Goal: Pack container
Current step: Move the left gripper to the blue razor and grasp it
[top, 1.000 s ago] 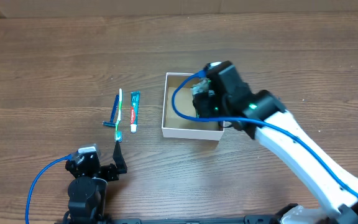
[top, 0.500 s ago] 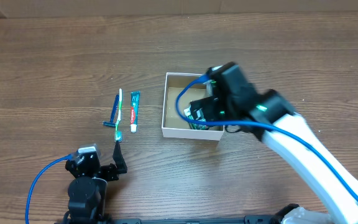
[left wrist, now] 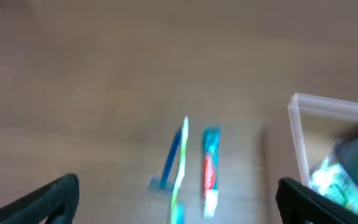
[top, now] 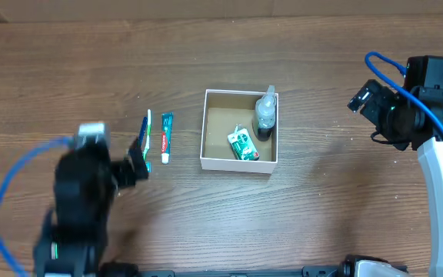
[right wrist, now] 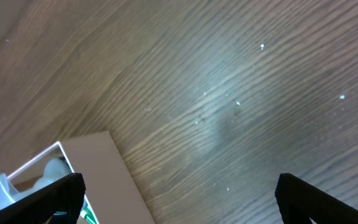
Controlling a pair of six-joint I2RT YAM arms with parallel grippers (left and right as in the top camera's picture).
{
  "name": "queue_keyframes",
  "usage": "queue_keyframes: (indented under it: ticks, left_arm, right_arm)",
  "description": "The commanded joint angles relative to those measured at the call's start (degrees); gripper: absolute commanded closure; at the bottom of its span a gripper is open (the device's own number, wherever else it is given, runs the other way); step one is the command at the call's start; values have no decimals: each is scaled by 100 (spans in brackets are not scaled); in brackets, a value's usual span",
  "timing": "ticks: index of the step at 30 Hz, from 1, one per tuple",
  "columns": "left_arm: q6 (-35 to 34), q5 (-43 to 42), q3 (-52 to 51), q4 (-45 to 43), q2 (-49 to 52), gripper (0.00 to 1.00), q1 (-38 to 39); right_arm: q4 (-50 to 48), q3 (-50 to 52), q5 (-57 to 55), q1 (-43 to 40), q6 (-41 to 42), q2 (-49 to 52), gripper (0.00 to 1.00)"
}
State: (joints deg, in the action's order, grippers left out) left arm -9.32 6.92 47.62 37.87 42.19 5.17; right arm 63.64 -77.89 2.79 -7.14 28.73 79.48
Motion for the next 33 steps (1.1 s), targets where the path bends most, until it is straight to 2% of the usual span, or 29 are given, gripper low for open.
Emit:
queue_keyframes:
  ticks: [1,3,5,7,10,12,15,19,21,27,30,33]
  left_arm:
    - [686,122,1718,761,2188,0,-153]
    - [1320,155,2520,1143,3285,0,-151]
    - [1327,107,2750,1272,3950,0,-151]
    - [1528,162,2743,1416,4395,0,-153]
    - [1399,662,2743,1589,5213,0,-188]
    - [1300,577,2743,1589,5648,0,-321]
    - [1670,337,2745,1438,6131,0,-485]
    - [1878,46,2745,1134,6647,5,-566]
    - [1991,-367,2745,992,6857,6,-564]
    - [1615,-461,2745,682,7254,18,-645]
    - [1711,-833,2839,723,7171,17,-643]
    - [1705,-850,3088,929,6854,13,-638]
  right_arm:
    - [-28,-83,9,-17,46,103,0]
    - [-28,-83,9,-17,46,114,0]
    - [-28,-83,9,-17,46,114,0]
    - [-28,-83,9,-17,46,114,0]
    - [-28,-83,9,-17,46,114,0]
    - [-28,-83,9,-17,46,114,0]
    - [-28,-83,9,-17,46,114,0]
    - [-28,-83,9,-17,48,114,0]
    - [-28,-83,9,-17,46,114,0]
    - [-28,-83,9,-17,46,114,0]
    - [-28,-83,9,-17,46,114,0]
    - [-28,-83,9,-17,46,114,0]
